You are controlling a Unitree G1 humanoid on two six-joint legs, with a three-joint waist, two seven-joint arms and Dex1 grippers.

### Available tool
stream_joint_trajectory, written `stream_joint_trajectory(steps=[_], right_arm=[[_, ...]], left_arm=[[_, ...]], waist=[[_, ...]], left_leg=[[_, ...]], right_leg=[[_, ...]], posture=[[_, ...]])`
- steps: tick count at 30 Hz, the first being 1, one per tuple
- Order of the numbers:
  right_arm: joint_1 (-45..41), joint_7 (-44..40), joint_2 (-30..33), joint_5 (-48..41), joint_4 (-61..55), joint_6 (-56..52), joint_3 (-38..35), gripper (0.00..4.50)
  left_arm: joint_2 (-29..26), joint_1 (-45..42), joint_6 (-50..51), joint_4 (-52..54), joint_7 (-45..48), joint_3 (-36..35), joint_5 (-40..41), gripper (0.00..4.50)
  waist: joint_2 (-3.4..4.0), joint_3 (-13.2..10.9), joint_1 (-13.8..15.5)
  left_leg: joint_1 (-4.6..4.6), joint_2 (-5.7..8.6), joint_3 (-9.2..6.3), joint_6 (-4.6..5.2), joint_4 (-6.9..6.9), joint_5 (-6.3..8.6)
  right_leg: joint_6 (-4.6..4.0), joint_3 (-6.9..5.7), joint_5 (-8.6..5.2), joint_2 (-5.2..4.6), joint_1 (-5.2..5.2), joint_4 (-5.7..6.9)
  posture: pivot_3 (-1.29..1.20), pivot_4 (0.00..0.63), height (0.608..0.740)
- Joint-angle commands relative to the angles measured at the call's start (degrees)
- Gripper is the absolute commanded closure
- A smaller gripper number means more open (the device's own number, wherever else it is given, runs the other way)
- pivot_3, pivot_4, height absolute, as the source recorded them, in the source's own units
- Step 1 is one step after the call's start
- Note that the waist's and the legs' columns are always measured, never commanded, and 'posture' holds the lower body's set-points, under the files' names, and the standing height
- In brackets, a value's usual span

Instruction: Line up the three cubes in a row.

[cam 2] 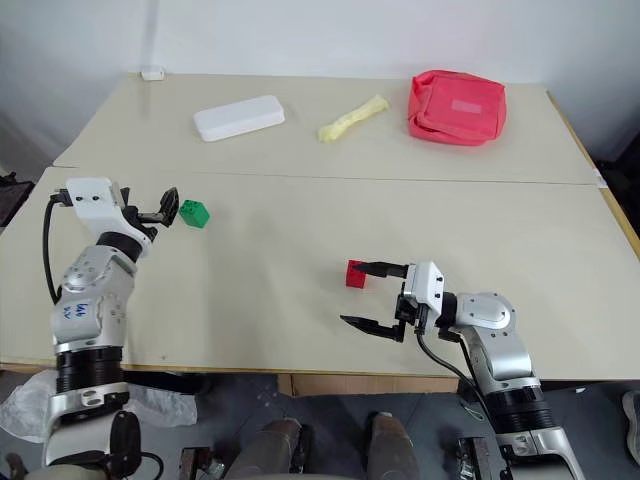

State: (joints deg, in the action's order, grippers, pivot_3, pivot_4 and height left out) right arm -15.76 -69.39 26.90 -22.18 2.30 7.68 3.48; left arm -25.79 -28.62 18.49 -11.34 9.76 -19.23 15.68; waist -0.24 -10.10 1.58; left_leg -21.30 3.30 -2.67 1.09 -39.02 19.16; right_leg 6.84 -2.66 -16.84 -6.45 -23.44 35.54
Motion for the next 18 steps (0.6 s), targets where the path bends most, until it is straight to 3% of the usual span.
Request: stream_joint_trajectory(steps=[1, 6, 11, 14, 18], right_arm=[[0.3, 0.6, -0.4, -0.5, -2.2, 0.7, 0.1, 0.0], [0.1, 1.0, 0.0, -0.7, -3.3, 0.3, 0.0, 0.0], [0.3, 1.7, 0.4, -0.6, -4.0, 0.1, -0.3, 0.0], [0.7, 2.2, 0.6, -0.6, -4.8, -0.1, -0.1, 0.0], [1.1, 2.8, 0.8, -0.5, -5.3, -0.2, -0.4, 0.0]], left_arm=[[-1.1, -2.9, -0.7, -4.8, 7.6, 2.1, 1.4, 0.02], [-0.8, -7.8, -1.5, -15.9, 11.7, 5.0, -0.8, 0.02], [-0.3, -10.6, -4.2, -22.7, 10.1, 5.9, -2.8, 0.02], [0.2, -11.8, -4.8, -25.7, 9.6, 5.7, -2.9, 0.61], [0.3, -11.9, -6.6, -26.1, 9.9, 6.1, -3.1, 1.89]], waist=[[0.0, 0.0, 0.1], [0.0, 0.0, -0.2], [0.0, 0.0, -0.6], [-0.01, 0.0, -0.6], [-0.01, 0.0, -0.4]], left_leg=[[0.0, 0.04, -0.03, 0.03, 0.0, 0.0], [-0.02, 0.06, -0.03, 0.09, 0.03, 0.01], [-0.02, -0.01, 0.02, 0.08, 0.05, 0.01], [-0.02, -0.03, 0.03, 0.07, 0.06, 0.01], [-0.02, 0.0, 0.03, 0.08, 0.05, 0.01]], right_leg=[[0.0, -0.02, 0.0, 0.01, 0.02, 0.0], [0.01, -0.02, 0.01, 0.0, 0.0, 0.09], [0.01, 0.0, 0.01, 0.03, -0.04, 0.1], [0.01, 0.0, 0.01, 0.02, -0.05, 0.1], [0.01, 0.0, 0.01, 0.0, -0.05, 0.11]], posture=[[0.0, 0.15, 0.74], [0.0, 0.15, 0.74], [0.0, 0.15, 0.74], [0.0, 0.15, 0.74], [0.0, 0.15, 0.74]])
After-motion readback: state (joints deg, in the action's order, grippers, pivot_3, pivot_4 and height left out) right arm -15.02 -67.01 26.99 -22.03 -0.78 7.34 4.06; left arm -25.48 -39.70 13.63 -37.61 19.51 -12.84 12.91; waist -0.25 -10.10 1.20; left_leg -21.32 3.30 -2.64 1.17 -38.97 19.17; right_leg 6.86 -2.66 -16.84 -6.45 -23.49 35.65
